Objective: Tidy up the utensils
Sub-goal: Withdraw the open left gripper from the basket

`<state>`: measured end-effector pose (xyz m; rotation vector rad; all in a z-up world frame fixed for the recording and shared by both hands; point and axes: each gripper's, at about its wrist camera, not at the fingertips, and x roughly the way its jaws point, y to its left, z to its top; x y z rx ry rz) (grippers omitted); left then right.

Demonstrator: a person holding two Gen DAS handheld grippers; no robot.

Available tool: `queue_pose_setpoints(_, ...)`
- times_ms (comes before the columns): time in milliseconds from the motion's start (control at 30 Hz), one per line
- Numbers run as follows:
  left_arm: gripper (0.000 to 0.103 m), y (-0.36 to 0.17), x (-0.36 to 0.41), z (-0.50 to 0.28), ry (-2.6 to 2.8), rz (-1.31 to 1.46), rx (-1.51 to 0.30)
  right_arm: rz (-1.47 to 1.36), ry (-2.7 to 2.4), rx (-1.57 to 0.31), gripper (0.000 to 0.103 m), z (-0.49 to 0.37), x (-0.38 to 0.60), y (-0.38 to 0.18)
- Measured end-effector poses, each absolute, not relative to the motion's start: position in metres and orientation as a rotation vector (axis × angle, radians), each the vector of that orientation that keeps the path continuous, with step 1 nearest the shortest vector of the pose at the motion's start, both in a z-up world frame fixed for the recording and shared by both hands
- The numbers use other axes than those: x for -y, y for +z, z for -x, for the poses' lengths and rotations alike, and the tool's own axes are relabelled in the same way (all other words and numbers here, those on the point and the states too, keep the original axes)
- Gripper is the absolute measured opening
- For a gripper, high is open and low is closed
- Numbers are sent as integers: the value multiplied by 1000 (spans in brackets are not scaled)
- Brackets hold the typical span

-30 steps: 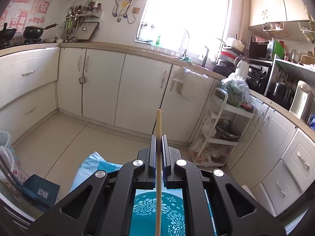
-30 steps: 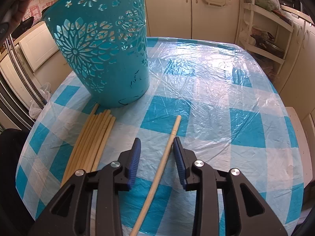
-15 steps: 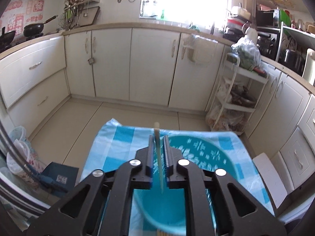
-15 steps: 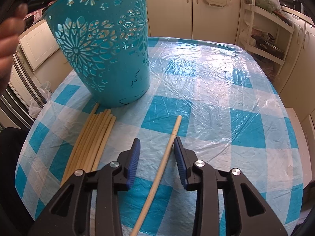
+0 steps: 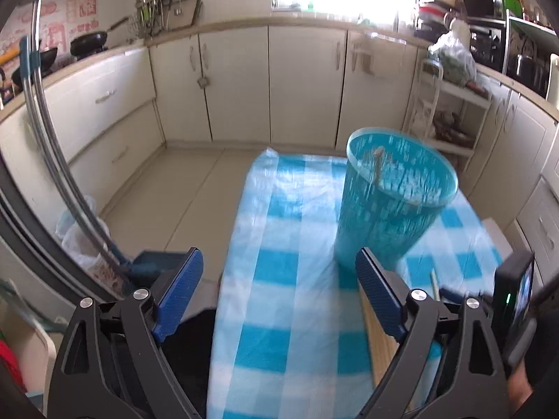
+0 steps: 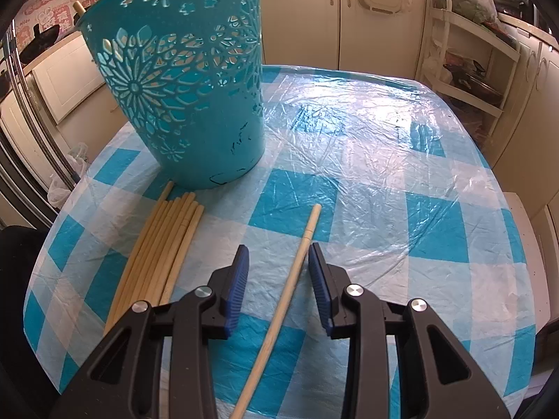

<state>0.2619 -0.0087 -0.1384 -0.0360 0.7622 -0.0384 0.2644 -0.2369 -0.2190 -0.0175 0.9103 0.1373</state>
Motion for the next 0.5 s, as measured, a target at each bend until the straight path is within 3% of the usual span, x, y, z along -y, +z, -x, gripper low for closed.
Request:
queue_pose_setpoints(267,87,-207,-31,-238,-52,53,-935,49,118,-911,35,-264,229,-220)
queue_pose_setpoints(500,87,-228,-52,-233,-78,158,-959,49,100,-909,35,-263,226,-220)
